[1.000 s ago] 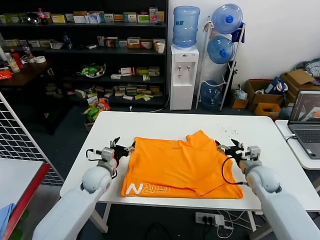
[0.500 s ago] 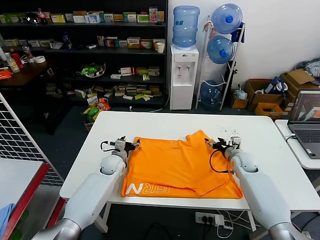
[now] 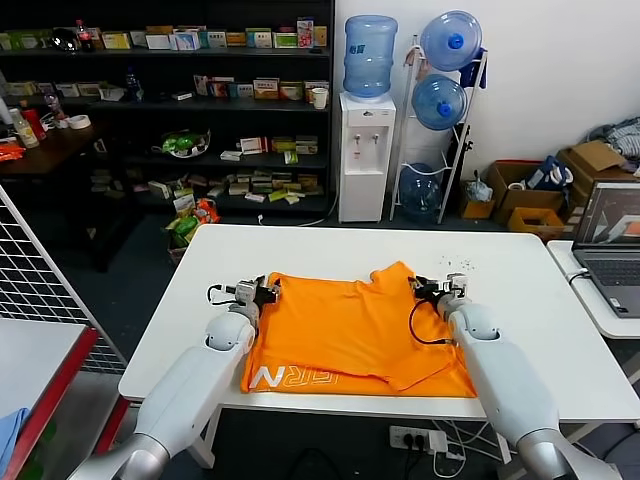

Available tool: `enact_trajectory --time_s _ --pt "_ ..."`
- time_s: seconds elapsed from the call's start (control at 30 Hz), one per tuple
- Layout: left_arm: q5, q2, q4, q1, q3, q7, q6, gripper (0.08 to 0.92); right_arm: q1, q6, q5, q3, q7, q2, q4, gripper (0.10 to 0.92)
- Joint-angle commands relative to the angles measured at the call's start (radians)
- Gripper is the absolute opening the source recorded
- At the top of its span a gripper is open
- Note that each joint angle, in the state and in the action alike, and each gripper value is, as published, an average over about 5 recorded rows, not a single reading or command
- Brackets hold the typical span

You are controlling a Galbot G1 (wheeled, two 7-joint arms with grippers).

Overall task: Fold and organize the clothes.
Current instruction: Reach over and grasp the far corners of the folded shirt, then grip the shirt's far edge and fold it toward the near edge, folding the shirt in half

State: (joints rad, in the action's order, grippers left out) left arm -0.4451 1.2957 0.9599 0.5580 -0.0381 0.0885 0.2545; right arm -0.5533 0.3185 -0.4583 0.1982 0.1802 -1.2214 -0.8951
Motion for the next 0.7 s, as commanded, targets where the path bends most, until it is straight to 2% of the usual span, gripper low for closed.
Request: enact_trajectory --time_s 0.03,0.17,0.4,0.7 --pt "-0.013 -0.039 0.109 0.053 0.001 -0.009 -0.011 0.412 -0.049 0.0 -0.054 -0.017 -0.059 0.019 -0.156 0.196" --pt "-0.025 -0.07 0.177 0.079 0.012 0.0 -0.025 0.299 -0.104 -0.006 -0.08 -0.015 -0.112 0.044 -0.278 0.126" --pt "-0.066 -0.181 0.415 0.174 0.028 0.035 -0.028 0.111 -0.254 -0.006 -0.119 0.01 -0.215 0.128 -0.529 0.124" --pt "-0.105 -0.372 0.725 0.377 0.058 0.089 0.008 0.092 -0.577 0.051 -0.157 0.087 -0.327 0.287 -0.898 0.124"
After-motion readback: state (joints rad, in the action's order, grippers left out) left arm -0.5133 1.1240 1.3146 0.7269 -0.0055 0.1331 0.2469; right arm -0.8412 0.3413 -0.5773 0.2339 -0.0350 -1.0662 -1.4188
